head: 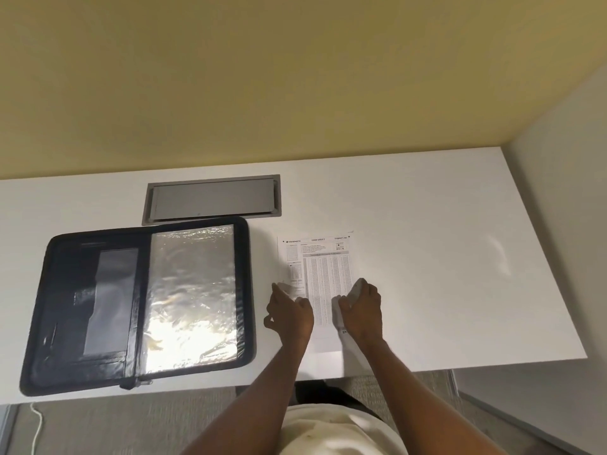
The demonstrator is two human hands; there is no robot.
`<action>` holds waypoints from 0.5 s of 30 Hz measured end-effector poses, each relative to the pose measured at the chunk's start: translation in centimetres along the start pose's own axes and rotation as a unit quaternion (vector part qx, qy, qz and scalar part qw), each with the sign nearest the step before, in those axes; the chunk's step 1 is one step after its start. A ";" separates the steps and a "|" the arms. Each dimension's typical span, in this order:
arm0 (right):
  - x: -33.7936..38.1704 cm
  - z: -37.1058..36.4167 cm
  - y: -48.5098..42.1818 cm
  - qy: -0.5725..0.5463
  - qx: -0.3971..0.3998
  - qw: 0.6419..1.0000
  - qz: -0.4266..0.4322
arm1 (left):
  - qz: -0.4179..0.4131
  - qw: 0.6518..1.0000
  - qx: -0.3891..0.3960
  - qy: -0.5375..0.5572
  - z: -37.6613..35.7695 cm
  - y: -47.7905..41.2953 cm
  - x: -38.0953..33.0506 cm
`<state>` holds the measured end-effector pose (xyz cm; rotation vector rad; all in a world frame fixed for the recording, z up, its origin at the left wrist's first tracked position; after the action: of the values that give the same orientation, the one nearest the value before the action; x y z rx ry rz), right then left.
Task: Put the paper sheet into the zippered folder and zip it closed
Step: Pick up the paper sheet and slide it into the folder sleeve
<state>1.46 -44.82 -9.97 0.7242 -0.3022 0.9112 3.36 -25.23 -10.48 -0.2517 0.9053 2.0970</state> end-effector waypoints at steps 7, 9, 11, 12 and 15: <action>-0.4 0.6 -0.6 -0.045 -0.003 0.999 -0.001 | 0.148 0.982 0.036 0.113 0.6 -1.7 0.9; -0.3 0.7 -0.6 -0.053 -0.005 0.999 0.003 | 0.152 0.973 0.056 0.166 0.4 -2.0 1.3; -0.3 0.7 -0.3 -0.051 -0.008 0.999 0.011 | 0.144 0.964 0.078 0.208 0.2 -2.1 1.5; -0.2 0.6 -0.2 -0.048 -0.010 0.999 0.015 | 0.140 0.964 0.087 0.211 0.3 -2.0 1.6; -0.1 0.5 0.0 -0.041 -0.010 0.999 0.021 | 0.118 0.973 0.083 0.180 0.8 -1.6 1.6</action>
<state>1.40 -45.24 -9.66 0.7403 -0.3992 0.9194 3.68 -23.04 -11.46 -0.4664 1.3763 2.2147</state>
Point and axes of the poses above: each hand's wrist, its own y-axis away from the middle knuckle, its own z-axis out of the back of the hand, x = y × z, the point moved 7 cm from there along -y, towards the middle knuckle, and after that the axes turned 1 degree about y, right-handed, at the moved point
